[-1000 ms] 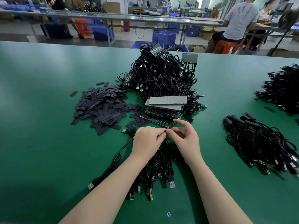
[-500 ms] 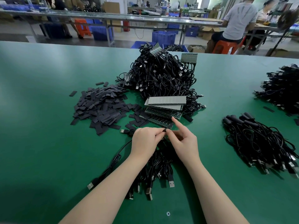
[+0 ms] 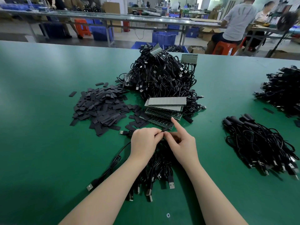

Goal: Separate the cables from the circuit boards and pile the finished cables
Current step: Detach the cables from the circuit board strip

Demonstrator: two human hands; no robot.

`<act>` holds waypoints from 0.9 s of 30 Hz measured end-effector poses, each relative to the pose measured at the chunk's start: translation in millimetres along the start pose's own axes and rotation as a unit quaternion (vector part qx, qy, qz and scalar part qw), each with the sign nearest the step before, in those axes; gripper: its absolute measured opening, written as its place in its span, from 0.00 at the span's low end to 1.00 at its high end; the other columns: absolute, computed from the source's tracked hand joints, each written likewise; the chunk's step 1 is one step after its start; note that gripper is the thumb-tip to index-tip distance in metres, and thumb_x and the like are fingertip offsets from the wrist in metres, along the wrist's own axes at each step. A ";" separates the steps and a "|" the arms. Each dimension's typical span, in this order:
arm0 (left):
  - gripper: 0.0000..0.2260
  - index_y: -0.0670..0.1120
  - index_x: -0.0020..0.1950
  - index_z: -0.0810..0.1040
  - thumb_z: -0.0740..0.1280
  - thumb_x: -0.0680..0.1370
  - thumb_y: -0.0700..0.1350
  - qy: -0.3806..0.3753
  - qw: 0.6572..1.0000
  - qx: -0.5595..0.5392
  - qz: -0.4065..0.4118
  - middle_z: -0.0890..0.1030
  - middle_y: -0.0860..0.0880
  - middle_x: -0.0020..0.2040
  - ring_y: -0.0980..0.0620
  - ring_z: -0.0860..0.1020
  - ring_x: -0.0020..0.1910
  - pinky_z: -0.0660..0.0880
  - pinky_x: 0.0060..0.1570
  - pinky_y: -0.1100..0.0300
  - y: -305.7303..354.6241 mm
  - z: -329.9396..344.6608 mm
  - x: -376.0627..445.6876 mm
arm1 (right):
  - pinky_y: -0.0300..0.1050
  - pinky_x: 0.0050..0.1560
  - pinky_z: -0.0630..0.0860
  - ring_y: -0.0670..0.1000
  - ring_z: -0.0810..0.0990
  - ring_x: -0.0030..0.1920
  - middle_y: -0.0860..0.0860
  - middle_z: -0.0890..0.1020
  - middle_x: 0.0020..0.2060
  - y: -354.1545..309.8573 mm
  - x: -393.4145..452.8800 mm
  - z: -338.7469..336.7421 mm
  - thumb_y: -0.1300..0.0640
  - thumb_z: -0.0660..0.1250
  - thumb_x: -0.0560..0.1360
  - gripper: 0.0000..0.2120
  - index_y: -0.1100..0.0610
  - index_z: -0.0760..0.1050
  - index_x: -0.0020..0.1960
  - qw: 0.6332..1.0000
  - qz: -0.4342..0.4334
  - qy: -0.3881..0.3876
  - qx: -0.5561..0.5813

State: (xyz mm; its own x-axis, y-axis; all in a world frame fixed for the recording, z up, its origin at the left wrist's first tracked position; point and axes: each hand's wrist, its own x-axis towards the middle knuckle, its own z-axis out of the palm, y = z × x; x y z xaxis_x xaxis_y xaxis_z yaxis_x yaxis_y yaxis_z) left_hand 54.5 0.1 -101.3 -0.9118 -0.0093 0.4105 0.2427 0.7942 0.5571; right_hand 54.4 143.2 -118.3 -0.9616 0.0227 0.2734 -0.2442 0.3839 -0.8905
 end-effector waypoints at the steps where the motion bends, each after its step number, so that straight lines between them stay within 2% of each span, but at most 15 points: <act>1: 0.09 0.49 0.43 0.84 0.67 0.78 0.50 -0.004 1.000 0.000 0.002 0.82 0.51 0.35 0.49 0.78 0.36 0.70 0.40 0.56 0.1 -0.2 -0.2 | 0.25 0.44 0.71 0.38 0.82 0.41 0.33 0.84 0.41 0.2 0.4 -0.3 0.53 0.71 0.77 0.26 0.39 0.70 0.72 1.000 0.000 0.002 -0.002; 5: 0.10 0.50 0.39 0.83 0.67 0.78 0.50 -0.013 1.000 -0.008 0.005 0.79 0.53 0.31 0.52 0.75 0.33 0.63 0.38 0.58 0.7 -1.1 -0.7 | 0.26 0.40 0.71 0.39 0.80 0.37 0.35 0.84 0.37 1.0 2.3 -1.5 0.53 0.70 0.78 0.24 0.41 0.72 0.71 1.000 0.002 0.010 0.000; 10: 0.08 0.49 0.42 0.84 0.67 0.78 0.49 -0.005 1.000 -0.018 0.000 0.82 0.53 0.34 0.52 0.77 0.35 0.68 0.39 0.57 1.4 -1.5 -1.1 | 0.25 0.44 0.71 0.37 0.82 0.42 0.35 0.84 0.40 -0.3 -1.3 -0.3 0.54 0.70 0.78 0.27 0.38 0.68 0.73 1.000 -0.008 -0.002 0.004; 13: 0.08 0.49 0.44 0.85 0.67 0.78 0.49 -0.004 1.000 -0.022 -0.002 0.83 0.52 0.36 0.51 0.78 0.37 0.69 0.40 0.57 2.0 -2.3 -1.6 | 0.25 0.41 0.70 0.38 0.80 0.37 0.36 0.83 0.37 -1.3 0.0 0.0 0.53 0.70 0.78 0.26 0.41 0.70 0.73 1.000 -0.001 0.004 0.003; 16: 0.07 0.49 0.48 0.85 0.67 0.78 0.49 -0.002 0.999 -0.033 0.000 0.84 0.52 0.38 0.50 0.79 0.39 0.72 0.43 0.55 2.8 -3.2 -1.2 | 0.27 0.44 0.73 0.38 0.82 0.43 0.36 0.84 0.42 -3.6 0.0 -0.8 0.53 0.71 0.77 0.29 0.37 0.65 0.73 1.000 0.014 0.003 0.026; 17: 0.07 0.50 0.47 0.85 0.67 0.78 0.49 -0.002 0.999 -0.035 0.001 0.83 0.52 0.37 0.50 0.78 0.38 0.72 0.42 0.55 3.0 -3.4 -0.8 | 0.28 0.45 0.74 0.38 0.83 0.43 0.36 0.84 0.43 -4.7 0.5 -1.5 0.52 0.72 0.76 0.29 0.35 0.65 0.71 0.999 0.025 0.003 0.033; 18: 0.07 0.50 0.46 0.85 0.67 0.78 0.48 -0.002 0.999 -0.035 0.006 0.81 0.52 0.34 0.50 0.77 0.36 0.71 0.42 0.55 3.2 -3.4 -0.3 | 0.30 0.44 0.75 0.39 0.83 0.43 0.37 0.84 0.43 -5.0 1.2 -2.2 0.52 0.72 0.76 0.23 0.36 0.70 0.66 0.999 0.036 0.005 0.040; 20: 0.07 0.50 0.43 0.84 0.68 0.77 0.48 -0.004 0.999 -0.031 0.024 0.77 0.54 0.30 0.51 0.75 0.34 0.72 0.42 0.54 3.4 -3.1 0.4 | 0.36 0.43 0.76 0.42 0.82 0.40 0.43 0.85 0.39 -6.7 2.4 -3.2 0.52 0.73 0.75 0.06 0.43 0.81 0.51 0.998 0.045 0.016 0.050; 21: 0.06 0.50 0.43 0.84 0.68 0.77 0.48 -0.007 0.999 -0.030 0.032 0.75 0.55 0.29 0.51 0.74 0.33 0.72 0.43 0.53 3.5 -2.8 0.6 | 0.38 0.43 0.76 0.44 0.83 0.40 0.45 0.85 0.37 -7.5 2.1 -3.8 0.53 0.73 0.76 0.01 0.47 0.82 0.46 0.997 0.047 0.017 0.056; 23: 0.06 0.52 0.46 0.84 0.68 0.76 0.49 -0.004 0.999 -0.026 0.041 0.79 0.55 0.33 0.52 0.76 0.36 0.73 0.46 0.53 3.0 -1.8 0.8 | 0.39 0.42 0.78 0.47 0.82 0.38 0.49 0.85 0.36 -7.1 1.8 -4.7 0.55 0.73 0.76 0.05 0.52 0.83 0.42 0.996 0.051 0.020 0.074; 25: 0.08 0.54 0.52 0.84 0.69 0.76 0.51 0.012 0.999 -0.021 0.035 0.83 0.56 0.42 0.54 0.79 0.44 0.71 0.52 0.54 1.7 0.2 0.8 | 0.37 0.39 0.77 0.45 0.80 0.35 0.53 0.84 0.34 -7.8 2.7 -6.7 0.57 0.72 0.77 0.07 0.55 0.82 0.40 0.992 0.064 0.039 0.099; 27: 0.12 0.56 0.57 0.82 0.70 0.75 0.53 0.023 0.999 -0.014 0.025 0.83 0.58 0.48 0.57 0.78 0.51 0.68 0.58 0.57 0.1 2.3 0.9 | 0.35 0.38 0.76 0.43 0.81 0.33 0.51 0.83 0.31 -7.4 4.3 -9.0 0.58 0.71 0.77 0.07 0.58 0.81 0.40 0.983 0.088 0.079 0.141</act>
State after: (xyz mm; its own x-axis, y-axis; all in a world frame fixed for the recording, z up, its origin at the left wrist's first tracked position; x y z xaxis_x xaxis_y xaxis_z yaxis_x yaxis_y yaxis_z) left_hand 52.9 1.6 -102.5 -0.8822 0.0017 0.4709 0.2979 0.7766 0.5551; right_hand 53.2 148.8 -107.3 -0.9660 0.2174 0.1401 -0.1231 0.0899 -0.9883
